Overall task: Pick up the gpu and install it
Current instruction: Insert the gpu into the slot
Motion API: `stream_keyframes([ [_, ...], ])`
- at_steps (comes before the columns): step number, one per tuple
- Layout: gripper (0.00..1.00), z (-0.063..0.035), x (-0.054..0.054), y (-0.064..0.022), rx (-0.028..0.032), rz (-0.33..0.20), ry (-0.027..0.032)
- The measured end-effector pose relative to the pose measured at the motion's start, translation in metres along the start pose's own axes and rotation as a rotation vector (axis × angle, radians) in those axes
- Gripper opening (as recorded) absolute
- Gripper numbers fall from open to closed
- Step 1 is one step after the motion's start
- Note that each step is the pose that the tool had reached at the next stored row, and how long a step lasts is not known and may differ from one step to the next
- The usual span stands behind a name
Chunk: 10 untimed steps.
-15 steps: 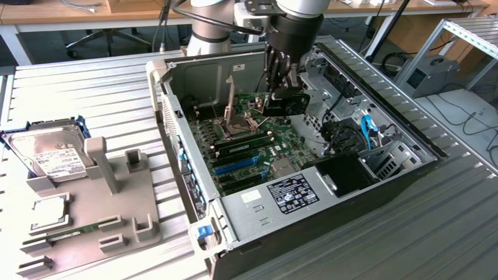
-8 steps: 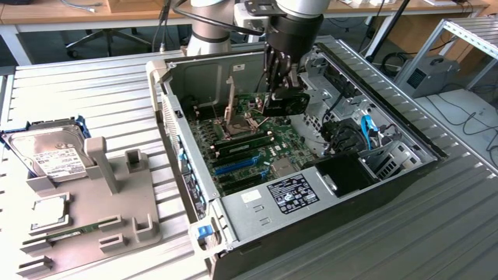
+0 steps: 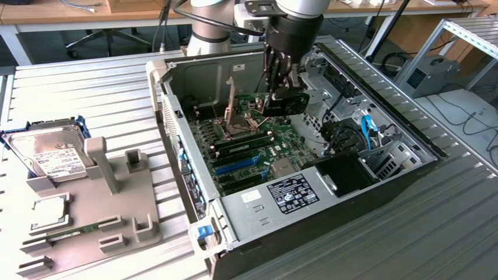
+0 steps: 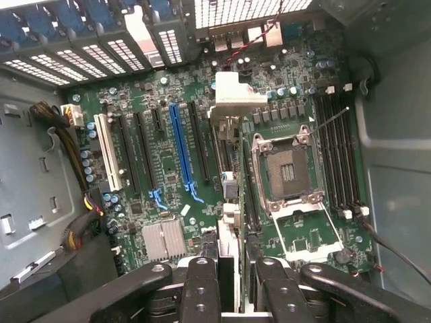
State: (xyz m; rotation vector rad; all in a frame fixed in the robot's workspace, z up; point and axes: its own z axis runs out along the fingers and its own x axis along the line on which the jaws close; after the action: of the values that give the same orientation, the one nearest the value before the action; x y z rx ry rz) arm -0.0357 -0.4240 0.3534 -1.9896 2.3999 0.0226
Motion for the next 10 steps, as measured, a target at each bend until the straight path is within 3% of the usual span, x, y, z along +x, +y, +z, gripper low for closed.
stream_keyframes([
  [10, 0.26, 0.0003, 0.0000, 0.0000, -0.0008, -0.029, -0.0001],
])
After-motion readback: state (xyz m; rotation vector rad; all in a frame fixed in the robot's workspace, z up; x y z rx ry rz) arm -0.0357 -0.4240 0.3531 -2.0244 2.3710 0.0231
